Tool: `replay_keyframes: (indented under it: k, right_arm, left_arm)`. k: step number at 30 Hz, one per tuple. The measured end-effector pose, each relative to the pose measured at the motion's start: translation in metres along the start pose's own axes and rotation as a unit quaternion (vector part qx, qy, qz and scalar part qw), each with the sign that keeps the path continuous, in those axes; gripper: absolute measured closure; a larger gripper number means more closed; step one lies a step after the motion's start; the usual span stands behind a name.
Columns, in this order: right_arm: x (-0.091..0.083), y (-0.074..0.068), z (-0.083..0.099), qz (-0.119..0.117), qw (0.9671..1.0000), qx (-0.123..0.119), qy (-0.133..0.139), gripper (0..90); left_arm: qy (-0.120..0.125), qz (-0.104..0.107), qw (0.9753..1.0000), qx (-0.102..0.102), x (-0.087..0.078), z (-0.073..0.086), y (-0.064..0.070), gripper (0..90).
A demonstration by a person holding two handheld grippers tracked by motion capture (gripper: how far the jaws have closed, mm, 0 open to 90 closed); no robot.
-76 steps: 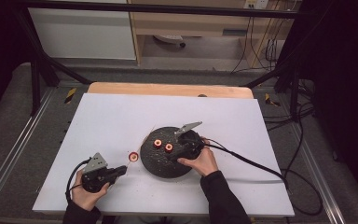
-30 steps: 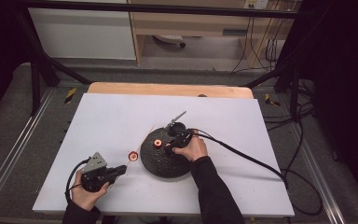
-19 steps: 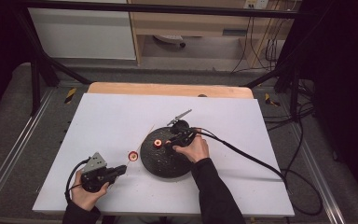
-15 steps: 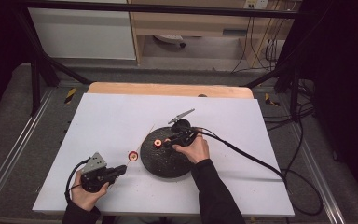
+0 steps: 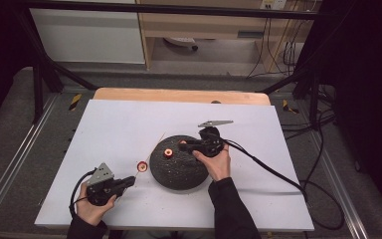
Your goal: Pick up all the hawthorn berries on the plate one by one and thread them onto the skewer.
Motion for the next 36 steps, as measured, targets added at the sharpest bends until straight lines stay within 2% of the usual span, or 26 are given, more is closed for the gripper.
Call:
replay_keyframes:
  k: [3, 5, 12, 17, 28, 29, 30, 36]
  right_arm:
    - [-0.006, 0.001, 0.001, -0.014, 0.9990, 0.036, 0.024, 62.5]
    - [-0.007, 0.001, 0.001, -0.017, 0.9980, 0.050, 0.035, 62.5]
    - [-0.012, -0.001, -0.001, -0.035, 0.9913, 0.098, 0.081, 62.5]
    - [-0.013, -0.002, -0.002, -0.044, 0.9852, 0.119, 0.116, 62.6]
    - [-0.014, 0.001, -0.002, -0.050, 0.9717, 0.161, 0.165, 62.6]
    - [-0.014, 0.001, -0.004, -0.050, 0.9695, 0.167, 0.172, 62.7]
    - [-0.014, 0.001, -0.004, -0.050, 0.9688, 0.168, 0.176, 62.7]
    - [-0.016, 0.000, -0.008, -0.052, 0.9595, 0.187, 0.204, 62.6]
  left_arm:
    - [-0.001, 0.000, 1.0000, 0.000, 0.000, 0.000, 0.000, 88.6]
    - [0.000, 0.000, 1.0000, 0.001, 0.001, 0.000, 0.001, 88.6]
    - [0.004, 0.001, 1.0000, 0.003, 0.001, -0.001, 0.004, 88.6]
    - [0.009, 0.002, 0.9999, 0.006, 0.002, -0.002, 0.007, 88.6]
    - [0.012, 0.005, 0.9999, 0.008, 0.004, -0.002, 0.013, 88.7]
    - [0.012, 0.005, 0.9999, 0.008, 0.005, -0.002, 0.014, 88.6]
    - [0.013, 0.006, 0.9999, 0.008, 0.005, -0.002, 0.014, 88.7]
    - [0.019, 0.010, 0.9997, 0.011, 0.009, -0.003, 0.021, 88.7]
Point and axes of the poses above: each handheld gripper's, and its own axes: x roughly forward along the jaws, z roughly out of its underside, y roughly to its right, the point moved 9 cm from there along x, roughly forward along the jaws, and after that the axes turned 9 degrees about z, right-handed, at the moved point
